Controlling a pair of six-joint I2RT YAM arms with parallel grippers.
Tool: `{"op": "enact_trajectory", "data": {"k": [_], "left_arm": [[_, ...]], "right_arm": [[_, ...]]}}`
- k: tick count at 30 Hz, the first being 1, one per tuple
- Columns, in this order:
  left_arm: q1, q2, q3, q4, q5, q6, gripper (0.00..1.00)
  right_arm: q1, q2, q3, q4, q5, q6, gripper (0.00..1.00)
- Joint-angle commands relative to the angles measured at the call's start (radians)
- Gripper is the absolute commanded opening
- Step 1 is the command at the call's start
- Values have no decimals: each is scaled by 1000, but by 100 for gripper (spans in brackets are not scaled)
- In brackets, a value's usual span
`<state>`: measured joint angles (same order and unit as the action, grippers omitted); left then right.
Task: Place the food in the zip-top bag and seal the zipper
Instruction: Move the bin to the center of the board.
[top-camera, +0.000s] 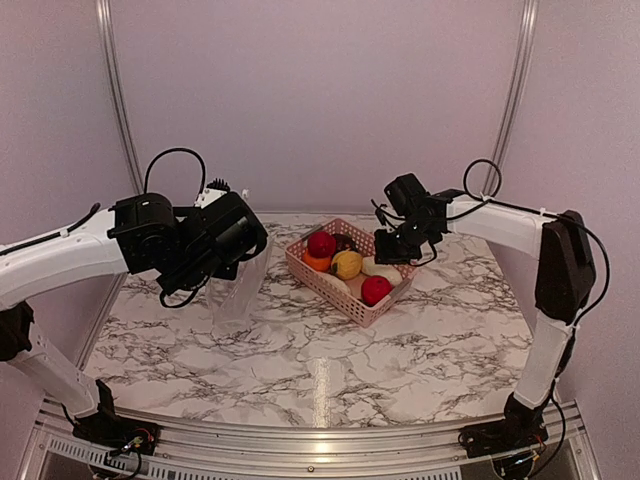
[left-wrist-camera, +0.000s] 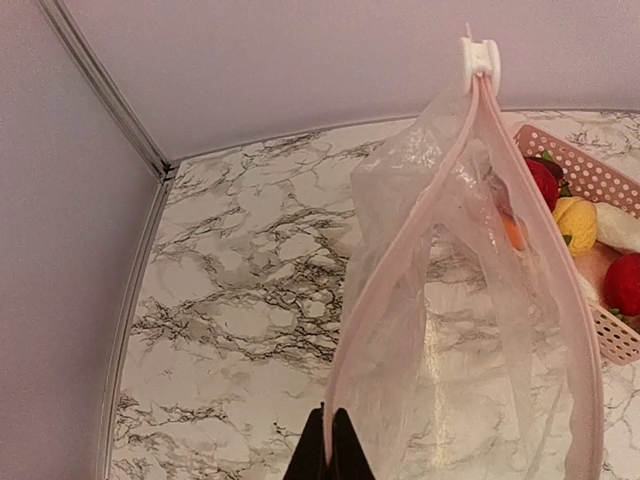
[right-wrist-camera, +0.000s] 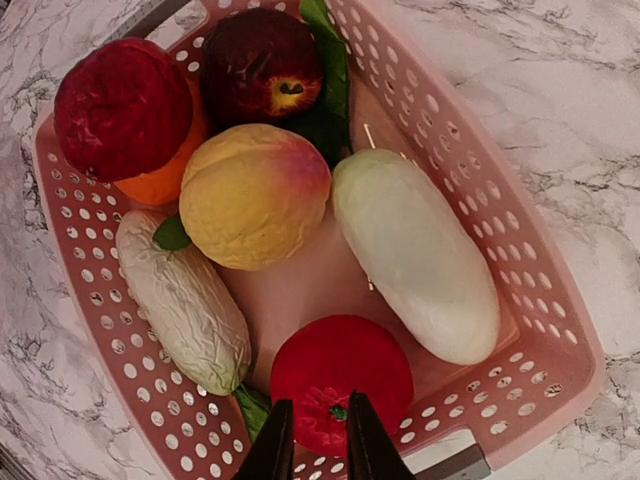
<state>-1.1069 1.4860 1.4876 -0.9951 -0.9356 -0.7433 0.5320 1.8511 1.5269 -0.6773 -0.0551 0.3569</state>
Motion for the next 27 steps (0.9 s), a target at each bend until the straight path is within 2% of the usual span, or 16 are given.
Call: {"op": "enact_trajectory", "data": {"k": [1, 9, 14, 17, 20, 23, 26, 27], "left_arm": [[5, -25, -25, 10, 26, 1, 0], [8, -25, -45, 49, 12, 15, 0], [9, -12, -42, 60, 27, 22, 0], [10, -11, -50, 75, 36, 25, 0], [14, -4, -57, 86, 49, 28, 0], [16, 11, -54, 97, 75, 33, 0], [18, 27, -55, 121, 113, 40, 0], [18, 32, -54, 132, 129, 45, 0]], "right_arm": [[26, 19, -17, -79, 46, -47, 16], [247, -24, -154, -95, 15, -95, 17], [369, -26, -145, -151, -47, -92, 16], [400, -81, -177, -167, -121, -53, 16], [397, -133, -175, -197, -57, -45, 18], [364, -152, -99, -205, -17, -55, 26], [329, -136, -3, -191, 11, -52, 49], [315, -132, 21, -178, 20, -52, 53]]}}
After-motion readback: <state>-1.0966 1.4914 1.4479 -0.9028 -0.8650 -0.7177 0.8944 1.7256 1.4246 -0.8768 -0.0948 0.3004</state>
